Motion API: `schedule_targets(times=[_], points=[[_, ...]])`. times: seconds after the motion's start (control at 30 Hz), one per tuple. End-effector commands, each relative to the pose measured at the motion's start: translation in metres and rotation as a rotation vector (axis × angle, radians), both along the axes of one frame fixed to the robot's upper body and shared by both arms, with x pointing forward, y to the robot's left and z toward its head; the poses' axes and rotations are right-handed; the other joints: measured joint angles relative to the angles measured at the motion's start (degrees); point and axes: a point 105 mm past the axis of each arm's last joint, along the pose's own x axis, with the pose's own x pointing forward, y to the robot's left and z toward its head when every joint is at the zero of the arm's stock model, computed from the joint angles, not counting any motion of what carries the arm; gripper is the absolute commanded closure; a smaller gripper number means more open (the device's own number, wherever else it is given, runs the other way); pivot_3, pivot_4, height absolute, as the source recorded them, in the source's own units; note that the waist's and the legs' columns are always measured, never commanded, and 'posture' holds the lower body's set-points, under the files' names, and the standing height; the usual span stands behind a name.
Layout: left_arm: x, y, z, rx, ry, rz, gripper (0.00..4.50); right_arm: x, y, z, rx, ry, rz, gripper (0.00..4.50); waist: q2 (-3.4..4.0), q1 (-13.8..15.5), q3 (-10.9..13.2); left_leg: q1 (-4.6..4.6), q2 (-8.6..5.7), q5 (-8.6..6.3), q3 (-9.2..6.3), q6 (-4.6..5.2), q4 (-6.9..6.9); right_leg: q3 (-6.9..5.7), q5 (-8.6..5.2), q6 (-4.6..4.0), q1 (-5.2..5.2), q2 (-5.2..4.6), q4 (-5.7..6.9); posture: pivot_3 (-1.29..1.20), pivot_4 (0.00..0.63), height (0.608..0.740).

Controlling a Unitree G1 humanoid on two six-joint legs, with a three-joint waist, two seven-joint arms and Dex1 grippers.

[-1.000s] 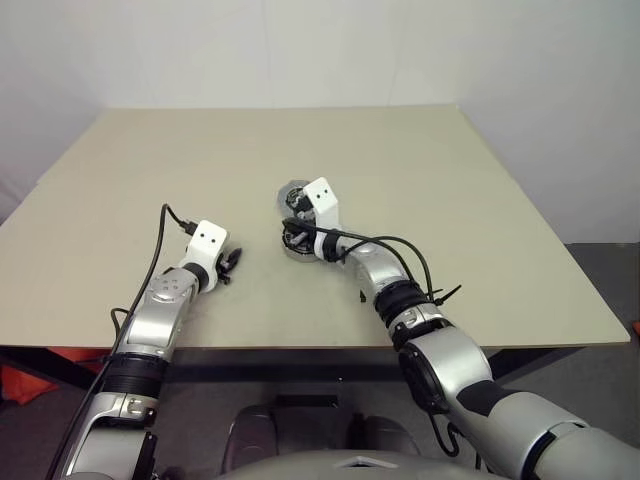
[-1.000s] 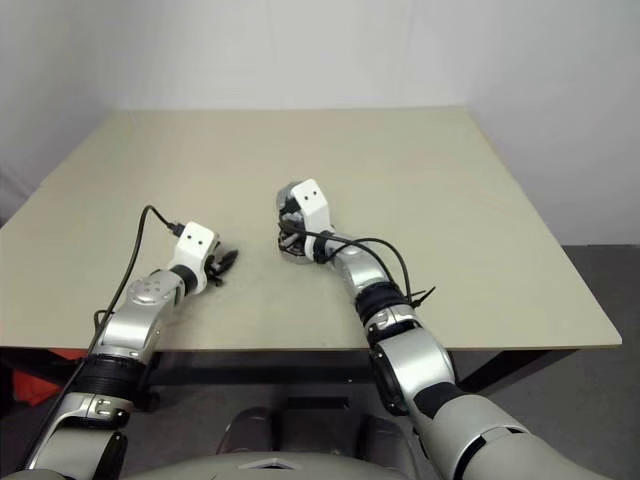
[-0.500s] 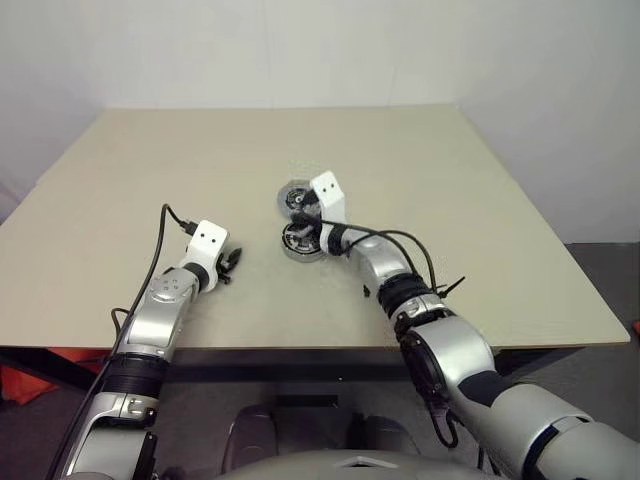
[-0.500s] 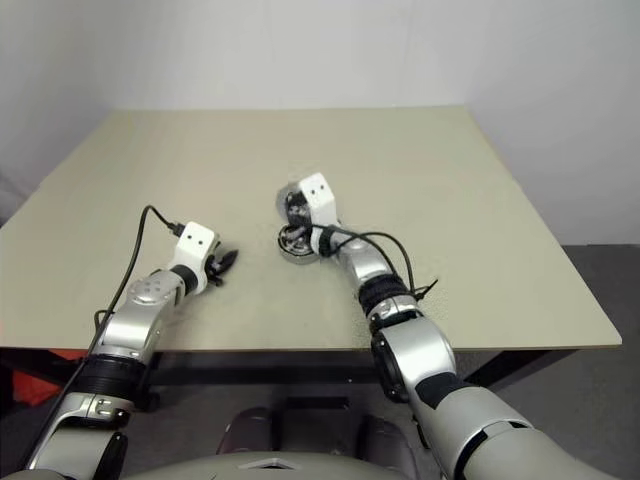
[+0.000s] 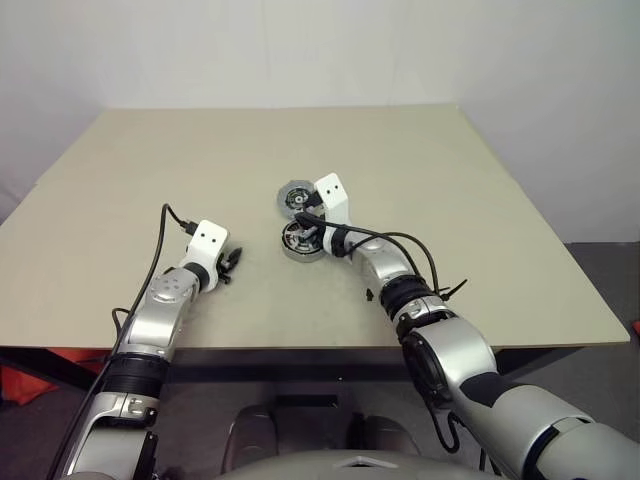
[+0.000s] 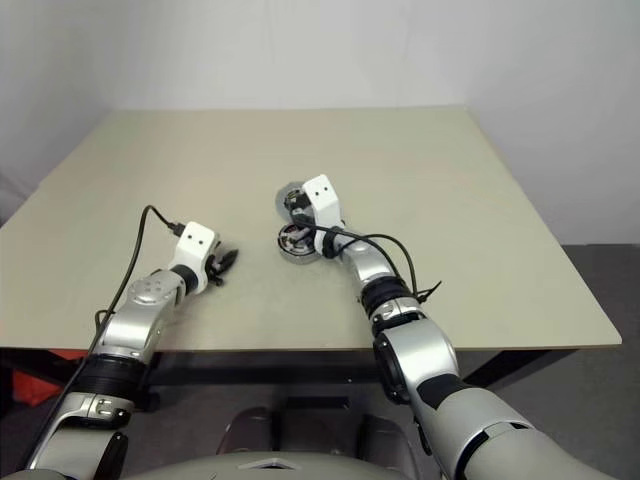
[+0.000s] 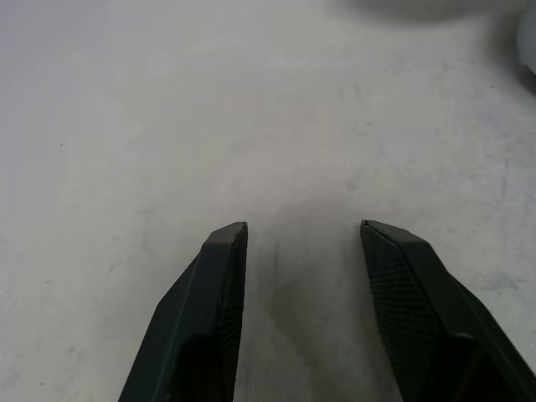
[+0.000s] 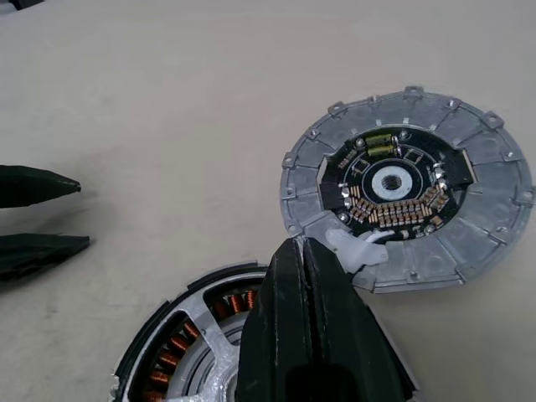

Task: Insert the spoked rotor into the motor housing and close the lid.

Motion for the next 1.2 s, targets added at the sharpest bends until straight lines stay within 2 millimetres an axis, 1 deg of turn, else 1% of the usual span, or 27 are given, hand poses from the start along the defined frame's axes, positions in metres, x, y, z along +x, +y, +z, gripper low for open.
schedule_targets(times=[0.03,0.23,0.47,0.63,0.77,0.87,0.93,1.03,1.13,1.2], points=[[0.005,0.000,0.013,0.005,-0.050,-0.001,2.23,0.001,0.008,0.042,0.023,-0.154,0.080,4.48,0.00,0.00,0.00,-0.01,0.00,0.00,0.00,0.00,0.00,0.00,0.00,0.00,-0.02,0.00,0.00,0.00,0.000,0.740],[0.005,0.000,0.013,0.003,-0.049,0.002,2.23,-0.011,-0.001,0.036,-0.092,-0.209,0.191,4.48,-0.02,0.13,0.00,-0.01,-0.02,-0.01,0.00,0.02,0.00,0.00,0.00,0.00,0.04,0.00,-0.04,0.00,0.000,0.740],[0.006,-0.001,0.012,0.001,-0.048,-0.001,2.23,-0.010,-0.017,0.034,-0.134,-0.229,0.172,4.48,-0.02,0.08,0.00,0.00,-0.01,0.00,0.01,0.01,0.00,0.00,0.00,0.00,0.02,0.00,-0.01,0.00,0.000,0.740],[0.007,-0.001,0.012,0.001,-0.050,-0.005,2.23,-0.003,-0.027,0.046,-0.139,-0.280,0.143,4.48,-0.02,0.11,0.00,0.00,-0.01,0.00,0.01,0.02,0.00,0.00,0.00,0.00,0.03,0.00,-0.02,0.00,0.000,0.740],[0.008,-0.001,0.013,0.002,-0.052,-0.005,2.23,0.011,-0.046,0.065,-0.225,-0.377,0.118,4.48,-0.02,0.14,0.01,-0.01,-0.02,0.00,0.01,0.01,0.02,0.00,0.00,0.00,0.01,0.00,0.00,0.00,0.000,0.740],[0.009,-0.001,0.013,0.002,-0.054,-0.006,2.23,0.010,-0.054,0.080,-0.361,-0.459,0.247,4.48,-0.02,0.16,0.01,-0.01,-0.03,-0.01,0.02,0.02,0.04,0.00,0.00,0.00,0.02,-0.01,-0.01,0.00,0.000,0.740],[0.010,-0.002,0.013,0.002,-0.056,-0.007,2.23,0.002,-0.053,0.085,-0.422,-0.473,0.385,4.48,-0.02,0.11,0.01,-0.05,-0.02,-0.01,0.02,0.03,0.05,-0.01,0.00,0.00,0.01,0.00,-0.02,0.00,0.000,0.740],[0.011,-0.003,0.013,0.001,-0.058,-0.008,2.23,-0.008,-0.051,0.090,-0.526,-0.490,0.548,4.48,-0.02,-0.02,0.01,-0.06,-0.01,-0.03,0.02,0.07,0.06,-0.04,-0.01,-0.02,0.00,0.01,0.00,0.00,0.000,0.740],[0.011,-0.003,0.013,-0.001,-0.060,-0.007,2.23,-0.015,-0.046,0.094,-0.625,-0.517,0.676,3.89,-0.02,-0.02,0.01,-0.18,0.00,-0.03,0.03,0.09,0.13,-0.05,0.00,-0.03,-0.12,0.01,0.03,0.00,0.000,0.740],[0.011,-0.003,0.013,-0.002,-0.061,-0.006,2.23,-0.016,-0.042,0.093,-0.681,-0.531,0.714,3.28,-0.02,0.03,0.01,-0.34,0.02,-0.04,0.00,0.12,0.22,-0.07,0.00,-0.04,-0.23,0.01,0.06,0.00,0.000,0.740]])
